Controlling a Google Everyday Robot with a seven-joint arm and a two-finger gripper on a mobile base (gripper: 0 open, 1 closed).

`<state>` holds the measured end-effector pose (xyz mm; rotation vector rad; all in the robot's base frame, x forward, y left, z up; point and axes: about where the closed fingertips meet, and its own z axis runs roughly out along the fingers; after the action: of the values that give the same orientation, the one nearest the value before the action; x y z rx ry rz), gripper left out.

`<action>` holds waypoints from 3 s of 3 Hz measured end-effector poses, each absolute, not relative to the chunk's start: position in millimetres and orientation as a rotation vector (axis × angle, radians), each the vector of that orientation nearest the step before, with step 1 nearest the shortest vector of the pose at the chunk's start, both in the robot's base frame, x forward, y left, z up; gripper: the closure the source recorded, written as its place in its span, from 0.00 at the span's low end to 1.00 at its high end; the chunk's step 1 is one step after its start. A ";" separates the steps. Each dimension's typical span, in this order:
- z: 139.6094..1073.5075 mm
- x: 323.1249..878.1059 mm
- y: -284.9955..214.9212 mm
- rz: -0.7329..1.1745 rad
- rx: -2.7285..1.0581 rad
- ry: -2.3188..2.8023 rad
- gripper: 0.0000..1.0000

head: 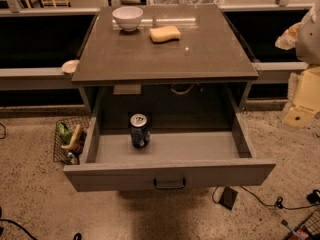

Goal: Pick pepsi can from top drawer and place on counter

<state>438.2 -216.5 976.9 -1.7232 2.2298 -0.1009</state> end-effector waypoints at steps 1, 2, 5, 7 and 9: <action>976.9 438.2 -216.5 -0.101 -1.723 2.230 0.00; 972.3 456.2 -205.9 -0.080 -1.689 2.190 0.00; 914.5 577.7 -70.5 0.371 -1.518 1.771 0.00; 902.3 580.0 -57.0 0.441 -1.499 1.749 0.00; 814.8 556.4 -25.8 0.576 -1.460 1.762 0.00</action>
Offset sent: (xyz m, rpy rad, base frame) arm 0.0550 0.0303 -0.0180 0.1301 -0.0831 0.0065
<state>556.4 -25.8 814.8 -1.4604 1.7624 0.5760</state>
